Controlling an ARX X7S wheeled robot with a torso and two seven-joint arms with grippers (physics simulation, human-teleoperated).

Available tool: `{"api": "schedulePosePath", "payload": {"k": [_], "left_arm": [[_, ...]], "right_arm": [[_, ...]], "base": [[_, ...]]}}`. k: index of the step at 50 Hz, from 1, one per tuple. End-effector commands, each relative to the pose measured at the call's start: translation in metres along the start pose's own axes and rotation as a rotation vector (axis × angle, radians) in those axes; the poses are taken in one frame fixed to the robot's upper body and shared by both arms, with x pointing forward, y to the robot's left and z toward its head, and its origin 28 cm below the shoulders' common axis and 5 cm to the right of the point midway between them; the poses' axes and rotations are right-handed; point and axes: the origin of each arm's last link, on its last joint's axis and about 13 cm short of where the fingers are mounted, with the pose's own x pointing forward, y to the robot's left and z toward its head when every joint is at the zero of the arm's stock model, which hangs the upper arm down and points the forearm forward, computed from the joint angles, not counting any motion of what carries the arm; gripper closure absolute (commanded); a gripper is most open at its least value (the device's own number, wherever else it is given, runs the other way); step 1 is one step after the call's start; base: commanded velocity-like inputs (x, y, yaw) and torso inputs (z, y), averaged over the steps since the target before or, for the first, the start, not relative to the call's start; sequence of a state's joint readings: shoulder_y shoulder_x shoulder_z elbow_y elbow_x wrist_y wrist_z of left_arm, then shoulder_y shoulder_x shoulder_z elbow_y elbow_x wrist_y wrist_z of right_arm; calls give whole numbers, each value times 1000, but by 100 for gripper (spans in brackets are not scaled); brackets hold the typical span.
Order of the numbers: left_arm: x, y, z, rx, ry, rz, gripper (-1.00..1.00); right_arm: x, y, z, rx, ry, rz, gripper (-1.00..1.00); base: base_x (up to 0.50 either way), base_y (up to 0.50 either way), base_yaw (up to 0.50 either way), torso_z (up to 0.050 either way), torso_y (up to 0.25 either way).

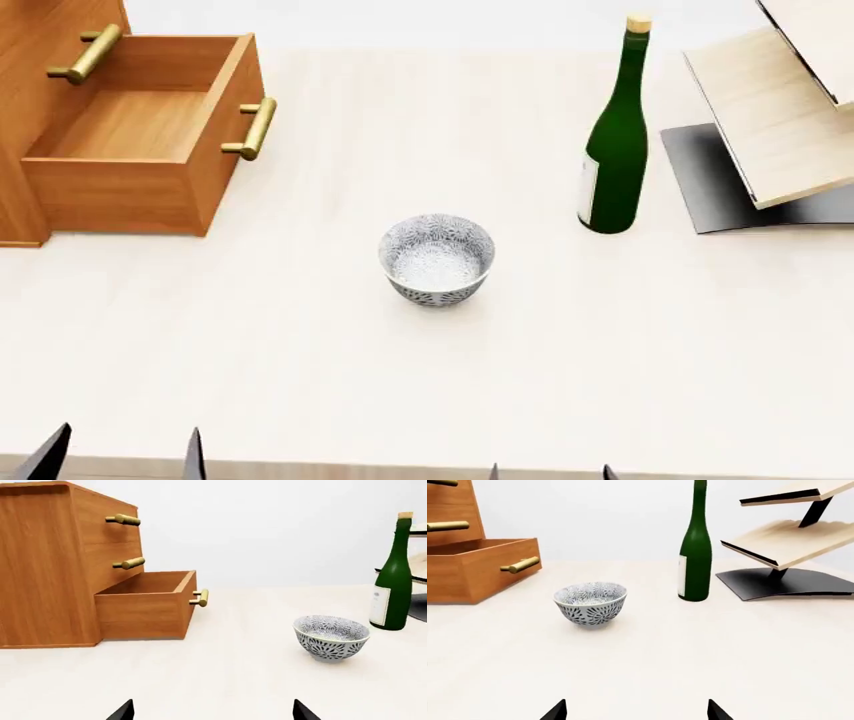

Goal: Put the bowl in the bottom drawer of the cabinet and close it.

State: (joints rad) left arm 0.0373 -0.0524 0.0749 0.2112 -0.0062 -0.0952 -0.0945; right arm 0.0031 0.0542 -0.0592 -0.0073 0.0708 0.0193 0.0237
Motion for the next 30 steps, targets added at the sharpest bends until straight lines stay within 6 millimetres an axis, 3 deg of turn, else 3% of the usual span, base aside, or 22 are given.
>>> {"api": "schedulePosePath", "payload": {"k": [1,6,15,23,30], "left_arm": [[-37,-3,32,27,-88,4,-100],[-63,-5,35,49,-121,5,-100],[-100,-8,20,54,-100,-8,-100],[-103,-5,7,37,-71,16,-100],[-102,-6,4,39,-83,21,-100]], "right_arm": [[0,-1,4,8,20,7,-100],[3,-3,18,-44,-17,-26,-100],[-1,-10,81,-33,-74,-17,-100],[-10,-12,129,-19,-169,-3,-100],[-10,-13,152,-9,-211,5,-100]], "base": [[0,0,0,0,0],[0,0,0,0,0],[0,0,0,0,0],[0,0,0,0,0],[0,0,0,0,0]]}}
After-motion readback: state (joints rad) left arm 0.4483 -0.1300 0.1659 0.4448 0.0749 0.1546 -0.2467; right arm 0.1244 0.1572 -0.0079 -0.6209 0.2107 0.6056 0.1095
